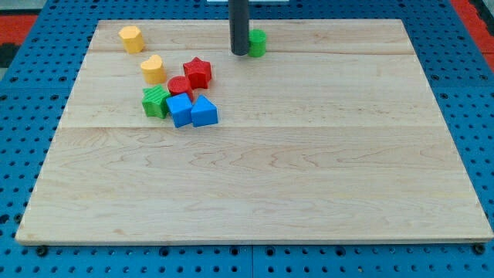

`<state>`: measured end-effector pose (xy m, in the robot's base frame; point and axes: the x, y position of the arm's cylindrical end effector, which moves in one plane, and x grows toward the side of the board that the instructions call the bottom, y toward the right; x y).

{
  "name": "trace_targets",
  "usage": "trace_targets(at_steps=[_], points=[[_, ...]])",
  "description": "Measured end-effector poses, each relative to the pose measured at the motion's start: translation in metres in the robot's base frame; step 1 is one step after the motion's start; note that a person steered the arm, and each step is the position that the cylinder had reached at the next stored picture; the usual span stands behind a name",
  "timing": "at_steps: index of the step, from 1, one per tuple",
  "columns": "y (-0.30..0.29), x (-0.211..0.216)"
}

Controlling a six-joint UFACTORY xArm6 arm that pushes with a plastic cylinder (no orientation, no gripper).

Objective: Move the green circle to the top center of the board

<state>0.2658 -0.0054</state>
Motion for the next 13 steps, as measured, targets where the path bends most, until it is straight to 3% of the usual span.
trace_targets(at_steps=[3,4,6,9,10,12,13], points=[[0.01,0.023],[0.057,0.014],[0.111,-0.057],[0.109,-0.062],[0.1,-0.04],[0.031,-0.012],[0.055,0.003]])
